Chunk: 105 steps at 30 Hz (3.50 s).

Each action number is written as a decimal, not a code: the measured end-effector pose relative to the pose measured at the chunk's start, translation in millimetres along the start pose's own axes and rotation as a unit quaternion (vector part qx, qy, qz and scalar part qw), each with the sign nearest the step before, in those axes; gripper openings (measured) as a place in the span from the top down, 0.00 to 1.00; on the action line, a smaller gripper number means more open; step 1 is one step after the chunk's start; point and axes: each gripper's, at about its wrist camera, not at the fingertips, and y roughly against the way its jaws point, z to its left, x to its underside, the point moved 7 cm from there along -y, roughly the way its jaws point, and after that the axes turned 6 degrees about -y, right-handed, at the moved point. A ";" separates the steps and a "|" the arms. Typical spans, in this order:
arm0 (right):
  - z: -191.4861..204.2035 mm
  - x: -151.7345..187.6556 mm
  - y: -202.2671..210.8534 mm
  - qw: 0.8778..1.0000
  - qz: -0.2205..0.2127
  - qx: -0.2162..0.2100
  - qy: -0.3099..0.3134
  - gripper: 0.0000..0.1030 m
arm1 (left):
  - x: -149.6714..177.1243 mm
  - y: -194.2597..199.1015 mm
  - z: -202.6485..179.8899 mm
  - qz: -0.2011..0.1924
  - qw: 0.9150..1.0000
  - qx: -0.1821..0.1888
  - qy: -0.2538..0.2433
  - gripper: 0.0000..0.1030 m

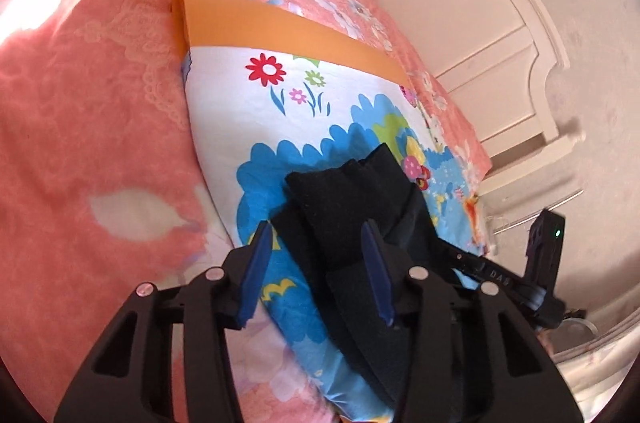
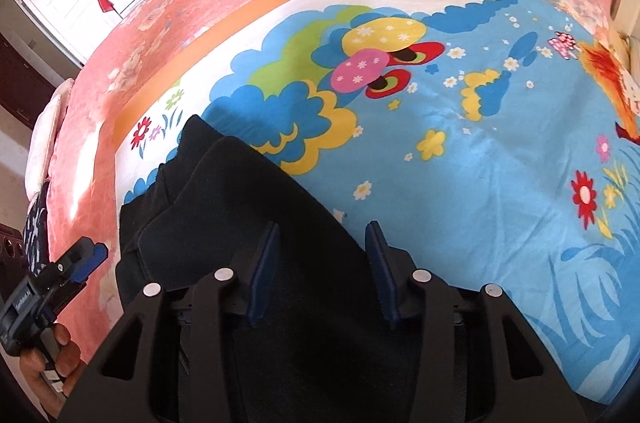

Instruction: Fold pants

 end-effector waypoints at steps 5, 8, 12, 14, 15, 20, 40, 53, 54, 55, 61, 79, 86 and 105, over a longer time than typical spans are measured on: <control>19.9 38.8 37.6 0.999 -0.022 -0.026 0.004 0.56 | -0.8 -13.6 11.3 0.056 0.994 0.064 0.071 0.56; 11.3 74.2 51.4 1.000 -0.026 0.007 -0.004 0.52 | 5.7 -24.9 10.4 0.084 0.987 0.088 0.108 0.56; -16.5 118.2 64.7 0.998 -0.021 0.041 -0.042 0.49 | 6.8 -45.7 9.8 0.106 0.983 0.078 0.128 0.54; -27.2 132.9 73.5 0.997 -0.026 0.047 -0.056 0.49 | 4.4 -54.6 9.8 0.107 0.984 0.069 0.128 0.55; -32.1 139.5 79.2 0.996 -0.031 0.051 -0.060 0.49 | 2.8 -58.1 8.1 0.107 0.983 0.073 0.127 0.55; -54.5 164.0 102.4 0.992 -0.046 0.070 -0.096 0.43 | 0.0 -69.2 21.4 0.103 0.972 0.106 0.180 0.77; -187.1 227.4 238.8 0.929 -0.112 -0.049 -0.349 0.14 | 175.3 59.2 -309.2 -0.087 0.779 -0.070 -0.617 0.90; -237.6 277.7 242.4 0.884 -0.083 -0.131 -0.441 0.14 | 400.9 14.0 -272.0 -0.060 0.604 -0.056 -0.793 0.53; -233.4 275.4 235.1 0.882 -0.070 -0.143 -0.443 0.14 | 398.9 13.2 -271.0 -0.064 0.596 -0.060 -0.799 0.52; -230.2 273.8 230.8 0.882 -0.061 -0.150 -0.443 0.14 | 398.5 10.3 -271.1 -0.064 0.588 -0.063 -0.804 0.50; -211.3 258.6 211.2 0.878 -0.032 -0.178 -0.443 0.14 | 406.7 -15.1 -272.2 -0.038 0.543 -0.058 -0.837 0.62; -155.7 184.3 154.0 0.902 0.022 -0.193 -0.386 0.49 | 344.4 18.1 -302.7 -0.055 0.657 -0.004 -0.752 0.88; -167.9 164.4 206.2 0.948 -0.048 -0.130 -0.287 0.84 | 365.9 20.0 -320.4 -0.066 0.649 0.010 -0.758 0.88; -219.7 198.5 192.9 0.965 -0.069 -0.051 -0.248 0.85 | 414.2 -16.5 -331.2 0.009 0.671 0.067 -0.738 0.46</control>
